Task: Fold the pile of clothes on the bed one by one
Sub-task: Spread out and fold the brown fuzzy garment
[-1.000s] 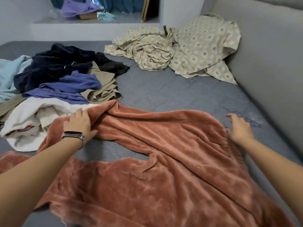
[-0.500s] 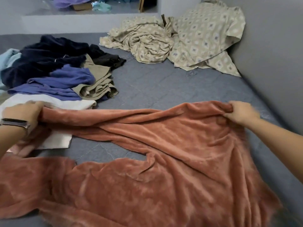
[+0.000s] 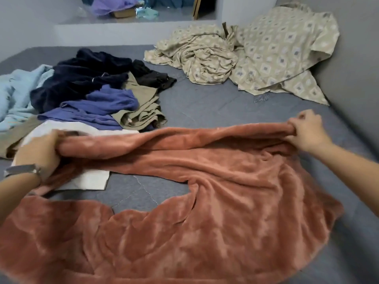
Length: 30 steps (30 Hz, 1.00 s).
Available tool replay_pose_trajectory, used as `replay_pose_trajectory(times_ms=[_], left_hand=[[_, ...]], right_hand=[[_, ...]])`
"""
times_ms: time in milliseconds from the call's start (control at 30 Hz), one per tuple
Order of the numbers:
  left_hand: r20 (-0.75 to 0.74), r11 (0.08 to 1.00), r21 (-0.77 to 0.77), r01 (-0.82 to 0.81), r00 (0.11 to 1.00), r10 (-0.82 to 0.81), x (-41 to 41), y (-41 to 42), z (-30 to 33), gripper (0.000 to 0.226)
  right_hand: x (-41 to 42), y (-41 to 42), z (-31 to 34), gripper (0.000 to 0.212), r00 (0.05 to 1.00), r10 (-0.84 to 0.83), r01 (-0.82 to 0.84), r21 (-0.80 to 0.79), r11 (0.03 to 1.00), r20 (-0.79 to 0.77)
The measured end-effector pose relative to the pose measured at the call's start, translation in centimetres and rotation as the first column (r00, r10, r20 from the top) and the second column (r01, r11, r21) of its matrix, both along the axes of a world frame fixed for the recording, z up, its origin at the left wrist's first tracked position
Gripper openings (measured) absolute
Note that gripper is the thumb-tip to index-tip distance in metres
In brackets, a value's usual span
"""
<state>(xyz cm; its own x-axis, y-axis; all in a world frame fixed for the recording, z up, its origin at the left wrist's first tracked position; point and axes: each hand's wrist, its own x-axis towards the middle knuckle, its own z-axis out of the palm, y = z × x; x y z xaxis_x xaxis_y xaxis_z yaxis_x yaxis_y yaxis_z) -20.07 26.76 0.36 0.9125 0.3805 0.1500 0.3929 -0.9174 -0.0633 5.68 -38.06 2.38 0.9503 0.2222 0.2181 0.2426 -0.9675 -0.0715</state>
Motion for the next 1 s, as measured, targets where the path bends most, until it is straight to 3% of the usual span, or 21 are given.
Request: replay_pose_trajectory(times_ms=[33,100,233,367,467,533,700,767,833,900,1000], left_hand=[[-0.095,0.999,-0.028,-0.015,0.995,0.012,-0.5,-2.4,0.7,0.056],[-0.191,0.991,-0.02,0.13,0.973,-0.131,-1.8,-5.6,0.3,0.068],[-0.174,0.988,-0.082,0.132,0.974,-0.144,-4.9,-5.3,-0.6,0.07],[-0.078,0.972,-0.235,0.022,0.996,-0.041,-8.0,-6.6,0.9,0.068],[0.095,0.951,-0.307,-0.025,0.994,0.057,-10.8,-7.4,2.1,0.068],[0.121,0.936,-0.35,-0.021,0.99,0.067,-13.1,-7.2,2.1,0.071],[-0.094,0.869,-0.482,-0.111,0.993,0.074,-17.7,-5.4,0.1,0.055],[-0.273,0.888,-0.407,-0.214,0.956,0.105,-18.3,-5.6,-0.3,0.057],[-0.4,0.95,-0.207,-0.234,0.907,0.136,-18.4,-7.0,-0.9,0.075],[-0.338,0.99,-0.088,-0.106,0.939,0.07,-18.2,-10.2,-1.5,0.091],[-0.142,0.962,-0.035,0.272,0.951,-0.275,-17.4,-15.2,-3.1,0.097]], right_hand=[[-1.4,0.6,-0.6,0.037,0.999,0.045,-0.047,-0.083,0.995,-0.025],[-3.8,1.3,-2.1,0.033,0.982,0.15,-0.172,-0.22,0.96,-0.113],[-7.3,0.4,-2.6,0.038,0.967,0.168,-0.214,-0.255,0.943,-0.191],[-9.8,-2.0,-0.7,0.067,0.97,0.061,-0.133,-0.305,0.943,-0.236],[-11.7,-3.8,0.2,0.057,0.973,0.005,-0.076,-0.3,0.951,-0.231],[-13.3,-4.5,0.1,0.052,0.964,-0.014,-0.072,-0.313,0.947,-0.264],[-16.9,-7.0,-0.2,0.05,0.909,-0.081,-0.062,-0.326,0.944,-0.408],[-18.5,-7.4,-0.9,0.05,0.898,-0.177,0.001,-0.4,0.916,-0.403],[-20.0,-6.1,-2.0,0.046,0.926,-0.194,0.053,-0.397,0.916,-0.324],[-22.0,-4.4,-2.7,0.051,0.966,-0.132,0.046,-0.352,0.935,-0.223],[-23.9,-2.1,-3.7,0.061,0.984,-0.022,-0.028,-0.274,0.961,-0.178]])
